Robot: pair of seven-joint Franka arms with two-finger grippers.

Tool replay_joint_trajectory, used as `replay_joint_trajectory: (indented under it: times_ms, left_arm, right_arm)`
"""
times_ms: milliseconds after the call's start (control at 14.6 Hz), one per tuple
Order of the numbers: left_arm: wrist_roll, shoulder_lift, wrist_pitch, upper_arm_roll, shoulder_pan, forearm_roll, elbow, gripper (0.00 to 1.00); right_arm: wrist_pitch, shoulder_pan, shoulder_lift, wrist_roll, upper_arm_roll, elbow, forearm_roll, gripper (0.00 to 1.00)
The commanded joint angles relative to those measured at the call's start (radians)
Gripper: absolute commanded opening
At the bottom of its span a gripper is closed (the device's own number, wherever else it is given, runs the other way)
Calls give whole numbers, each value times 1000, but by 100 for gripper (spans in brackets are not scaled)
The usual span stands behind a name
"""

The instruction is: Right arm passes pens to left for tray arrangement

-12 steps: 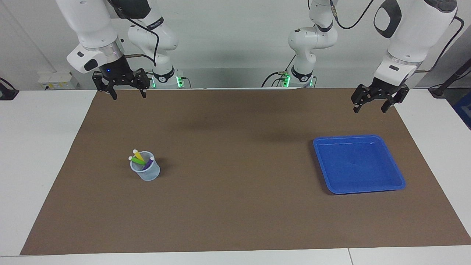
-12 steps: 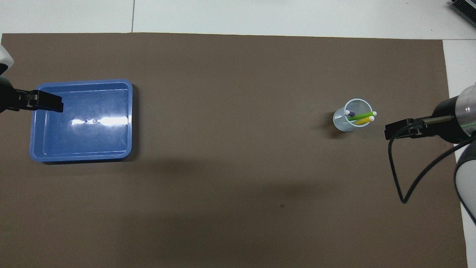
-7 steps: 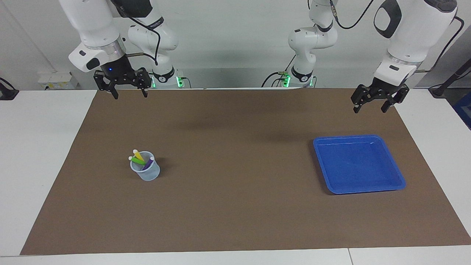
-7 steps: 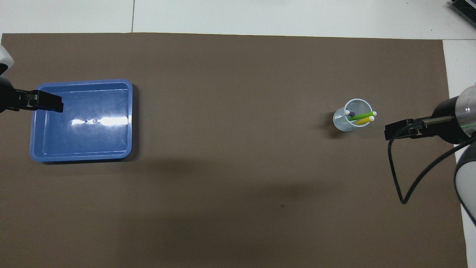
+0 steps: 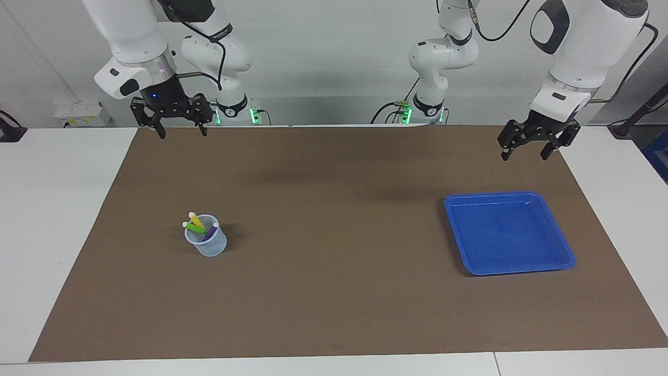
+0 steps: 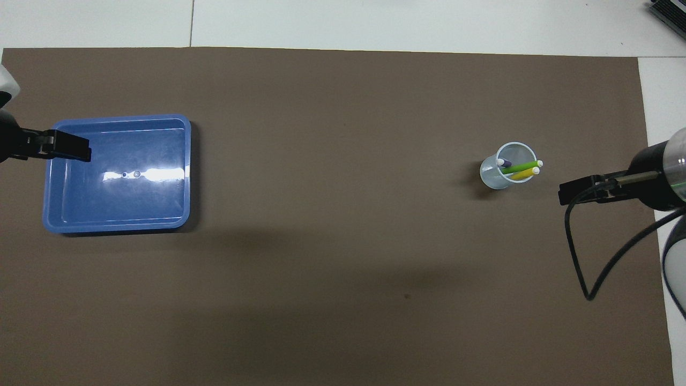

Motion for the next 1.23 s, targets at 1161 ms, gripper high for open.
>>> replay_joint_trajectory:
  times_ms: [1161]
  left_arm:
    - [12,-25,-3,-1,15,15,-25,100]
  right_arm:
    - [491,41,229,-111,-4,-214,-55,100]
